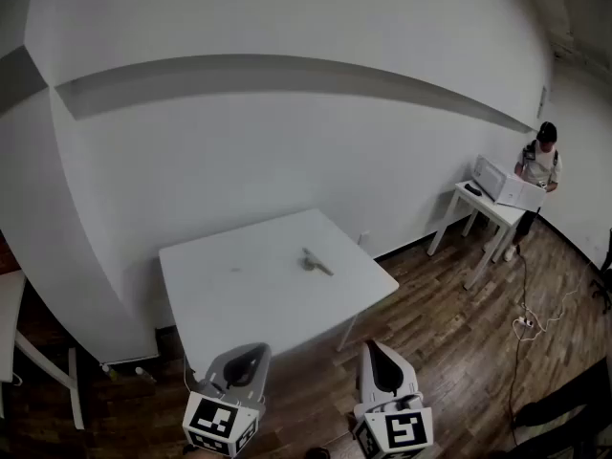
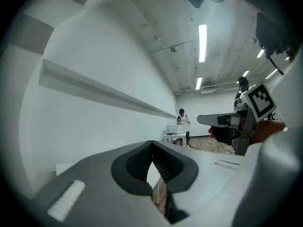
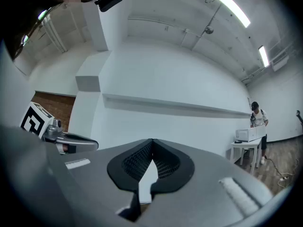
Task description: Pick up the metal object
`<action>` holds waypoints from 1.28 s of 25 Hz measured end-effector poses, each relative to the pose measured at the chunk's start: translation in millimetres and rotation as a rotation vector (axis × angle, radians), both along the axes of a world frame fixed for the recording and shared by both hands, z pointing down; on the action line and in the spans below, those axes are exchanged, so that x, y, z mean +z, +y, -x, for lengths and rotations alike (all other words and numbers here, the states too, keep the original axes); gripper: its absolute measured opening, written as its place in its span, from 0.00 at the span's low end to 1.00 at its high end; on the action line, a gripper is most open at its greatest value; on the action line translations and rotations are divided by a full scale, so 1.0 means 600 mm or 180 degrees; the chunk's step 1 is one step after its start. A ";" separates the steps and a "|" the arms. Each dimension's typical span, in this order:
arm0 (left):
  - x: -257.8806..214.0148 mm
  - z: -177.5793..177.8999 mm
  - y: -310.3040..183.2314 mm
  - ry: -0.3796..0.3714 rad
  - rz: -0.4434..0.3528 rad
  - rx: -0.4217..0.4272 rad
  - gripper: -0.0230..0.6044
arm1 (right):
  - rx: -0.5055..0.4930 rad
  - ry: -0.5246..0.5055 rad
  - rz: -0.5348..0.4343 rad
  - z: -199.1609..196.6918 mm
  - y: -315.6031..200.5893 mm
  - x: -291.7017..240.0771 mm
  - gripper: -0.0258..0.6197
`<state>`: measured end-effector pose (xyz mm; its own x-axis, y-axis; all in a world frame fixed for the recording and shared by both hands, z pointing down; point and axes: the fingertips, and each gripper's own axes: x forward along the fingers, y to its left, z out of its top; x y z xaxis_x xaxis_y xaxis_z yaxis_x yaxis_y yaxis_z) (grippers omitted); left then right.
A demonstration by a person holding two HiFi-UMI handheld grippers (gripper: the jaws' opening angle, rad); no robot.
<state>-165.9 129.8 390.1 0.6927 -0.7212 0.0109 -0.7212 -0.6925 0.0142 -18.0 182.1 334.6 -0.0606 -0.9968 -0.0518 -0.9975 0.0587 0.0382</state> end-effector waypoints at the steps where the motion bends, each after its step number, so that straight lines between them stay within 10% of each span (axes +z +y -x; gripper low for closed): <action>1: 0.005 -0.012 -0.021 0.0015 0.0016 -0.0009 0.03 | -0.0018 0.0016 -0.0012 -0.012 -0.020 0.003 0.06; 15: -0.035 -0.212 -0.312 0.0093 -0.0209 -0.0561 0.03 | -0.0530 0.0146 -0.0156 -0.222 -0.356 -0.022 0.06; 32: -0.018 -0.248 -0.532 0.0017 -0.0186 -0.0758 0.03 | -0.0737 -0.0014 -0.0143 -0.264 -0.588 0.000 0.06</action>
<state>-16.8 -189.6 379.5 0.5031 -0.8634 -0.0388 -0.8642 -0.5028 -0.0164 140.3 -170.4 334.6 -0.2870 -0.9530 -0.0966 -0.9578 0.2843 0.0416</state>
